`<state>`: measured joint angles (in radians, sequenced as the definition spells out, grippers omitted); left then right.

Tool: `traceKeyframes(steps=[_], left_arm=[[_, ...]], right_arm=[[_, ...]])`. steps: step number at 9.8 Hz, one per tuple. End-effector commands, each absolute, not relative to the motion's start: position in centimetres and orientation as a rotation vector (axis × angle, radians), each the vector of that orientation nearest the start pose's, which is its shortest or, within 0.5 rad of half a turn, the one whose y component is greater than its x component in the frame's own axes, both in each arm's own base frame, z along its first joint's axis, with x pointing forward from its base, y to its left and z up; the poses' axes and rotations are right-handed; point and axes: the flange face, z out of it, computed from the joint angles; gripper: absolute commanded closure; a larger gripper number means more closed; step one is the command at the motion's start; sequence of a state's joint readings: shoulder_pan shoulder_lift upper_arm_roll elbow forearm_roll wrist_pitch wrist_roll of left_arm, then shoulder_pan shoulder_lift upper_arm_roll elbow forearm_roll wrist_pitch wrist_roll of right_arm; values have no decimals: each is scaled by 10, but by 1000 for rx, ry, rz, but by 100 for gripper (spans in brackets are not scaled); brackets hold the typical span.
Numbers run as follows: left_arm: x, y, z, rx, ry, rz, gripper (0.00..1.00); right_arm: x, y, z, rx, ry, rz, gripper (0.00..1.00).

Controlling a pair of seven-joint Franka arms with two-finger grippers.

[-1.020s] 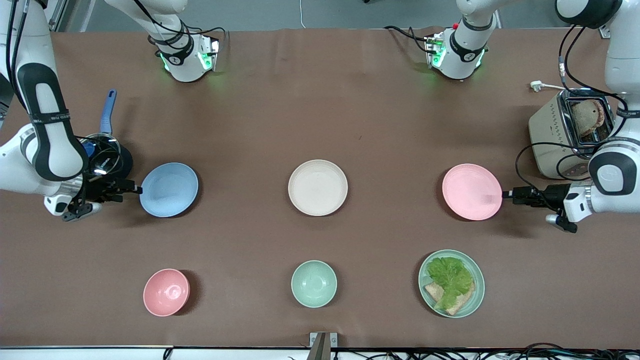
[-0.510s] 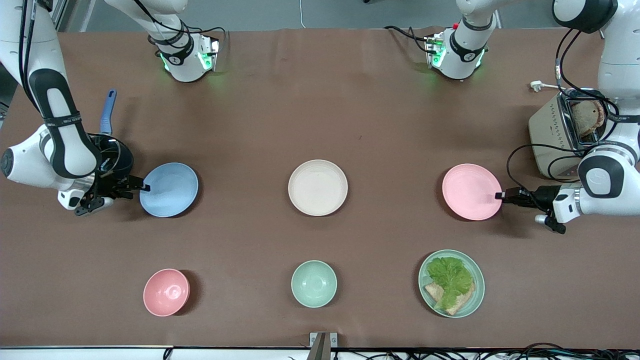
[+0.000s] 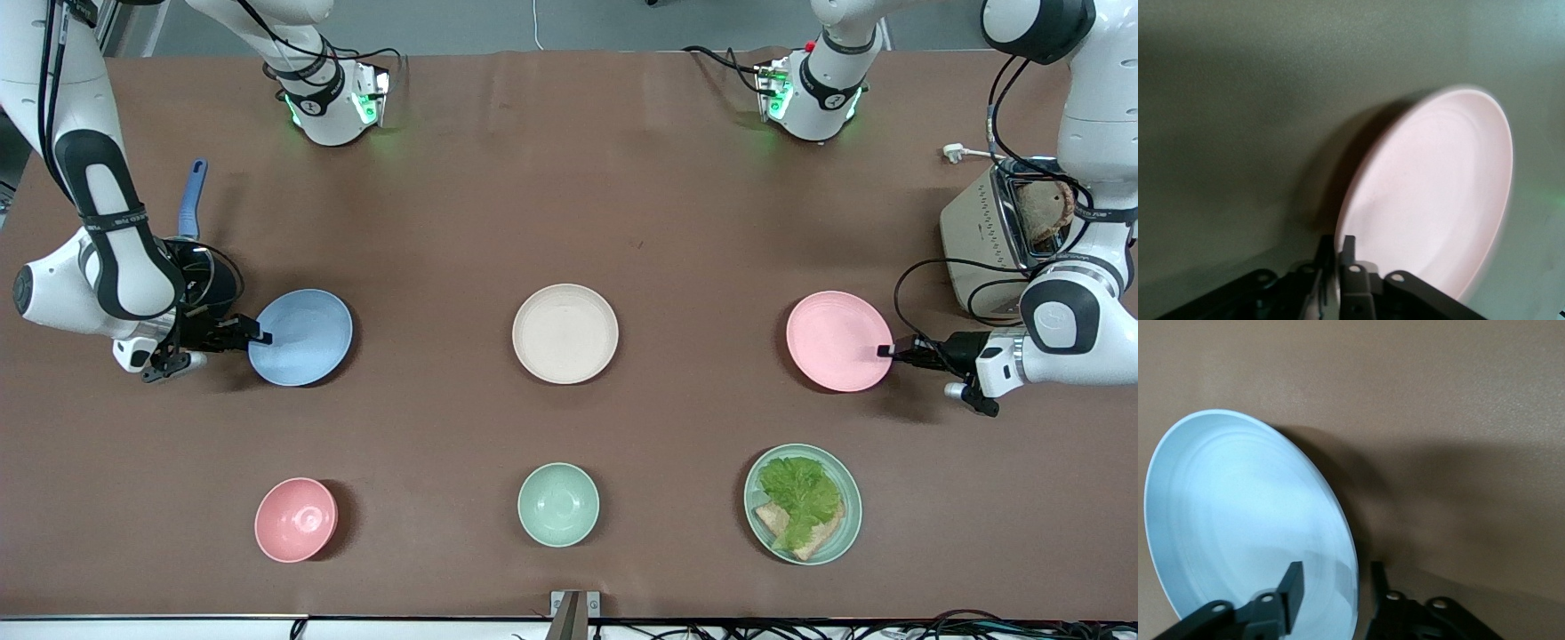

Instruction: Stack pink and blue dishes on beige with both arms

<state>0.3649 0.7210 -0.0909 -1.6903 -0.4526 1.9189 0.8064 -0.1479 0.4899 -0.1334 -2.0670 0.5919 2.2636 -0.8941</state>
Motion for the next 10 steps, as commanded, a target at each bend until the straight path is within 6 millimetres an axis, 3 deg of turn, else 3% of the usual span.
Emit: traceKeyframes(steps=[1,2,4,5,7,8,10], left_arm=[[612,127,180,2436,-360,-225,100],[620,114,214,2440,-341,-236,100],[630,51,268,2443,-235,-293,99],[635,18,288,2452,-157,-328,99],[643,-74,326,2467,131,-442,99],[642,-117,332,2499,152,-445,100],[628,-199,327,2633,99,-430,100]], right_arm=[[538,-141,172,-2693,-216,24,90],[540,-143,173,-2694,-213,15,99],[550,-137,184,-2677,-190,23,100],[562,-136,207,-2636,-170,55,100],[586,-145,263,-2573,-103,147,100],[599,-143,293,-2573,-77,221,100],[621,-130,347,-2581,6,300,100]])
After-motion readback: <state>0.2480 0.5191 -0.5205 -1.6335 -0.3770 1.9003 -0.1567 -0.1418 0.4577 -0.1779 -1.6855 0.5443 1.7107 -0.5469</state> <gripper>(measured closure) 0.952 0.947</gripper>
